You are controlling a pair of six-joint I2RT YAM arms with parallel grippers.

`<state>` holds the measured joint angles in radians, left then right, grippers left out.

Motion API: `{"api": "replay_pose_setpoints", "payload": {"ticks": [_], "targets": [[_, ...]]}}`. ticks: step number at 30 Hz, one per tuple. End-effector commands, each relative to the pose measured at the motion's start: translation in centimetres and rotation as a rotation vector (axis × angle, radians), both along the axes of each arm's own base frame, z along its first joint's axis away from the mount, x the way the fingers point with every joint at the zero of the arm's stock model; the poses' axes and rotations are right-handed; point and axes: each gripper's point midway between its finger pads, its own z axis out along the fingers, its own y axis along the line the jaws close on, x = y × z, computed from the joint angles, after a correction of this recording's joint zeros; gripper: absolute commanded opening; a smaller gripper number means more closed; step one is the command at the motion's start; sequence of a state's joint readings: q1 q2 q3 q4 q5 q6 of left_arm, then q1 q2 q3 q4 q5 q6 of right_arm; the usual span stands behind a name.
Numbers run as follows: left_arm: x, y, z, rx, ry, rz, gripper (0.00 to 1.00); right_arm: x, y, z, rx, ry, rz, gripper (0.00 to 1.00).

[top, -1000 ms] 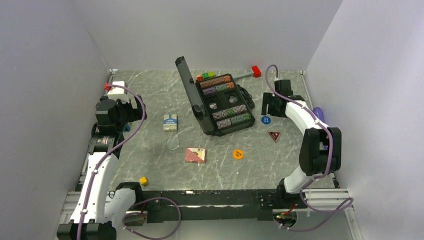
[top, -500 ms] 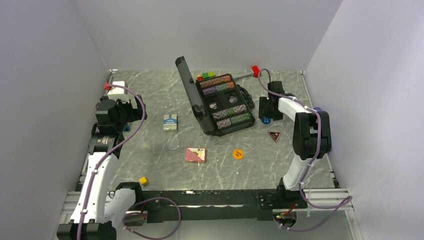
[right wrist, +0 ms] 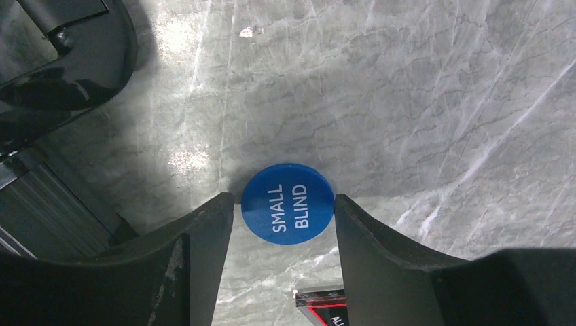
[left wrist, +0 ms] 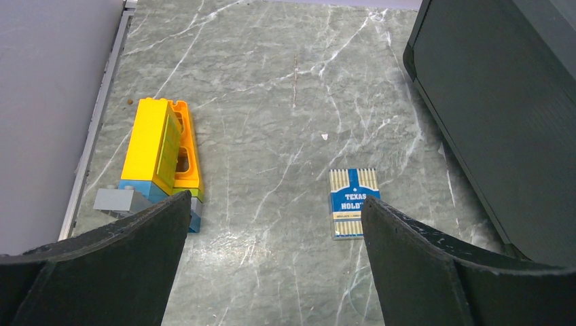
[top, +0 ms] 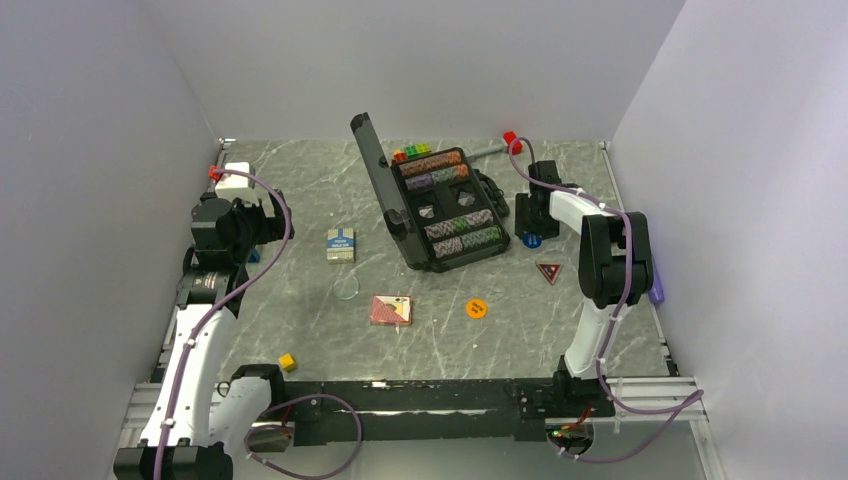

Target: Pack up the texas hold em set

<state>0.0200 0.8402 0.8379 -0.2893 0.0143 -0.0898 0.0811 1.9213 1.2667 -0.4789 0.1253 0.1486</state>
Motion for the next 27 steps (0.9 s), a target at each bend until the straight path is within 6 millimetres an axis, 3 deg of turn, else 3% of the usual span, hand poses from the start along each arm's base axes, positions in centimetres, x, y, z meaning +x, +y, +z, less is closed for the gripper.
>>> {"api": "replay_pose_setpoints", "payload": {"ticks": [1,27], "targets": [[0.2,-0.1,1.9,0.002,-0.068,-0.010,0.99,0.6,-0.3,0.7,-0.030,-0.008,-0.009,0.60],[0.1,0.0,2.1,0.003,-0.074,-0.003,0.99,-2.4,0.3,-1.6,0.040,0.101,-0.018,0.62]]}}
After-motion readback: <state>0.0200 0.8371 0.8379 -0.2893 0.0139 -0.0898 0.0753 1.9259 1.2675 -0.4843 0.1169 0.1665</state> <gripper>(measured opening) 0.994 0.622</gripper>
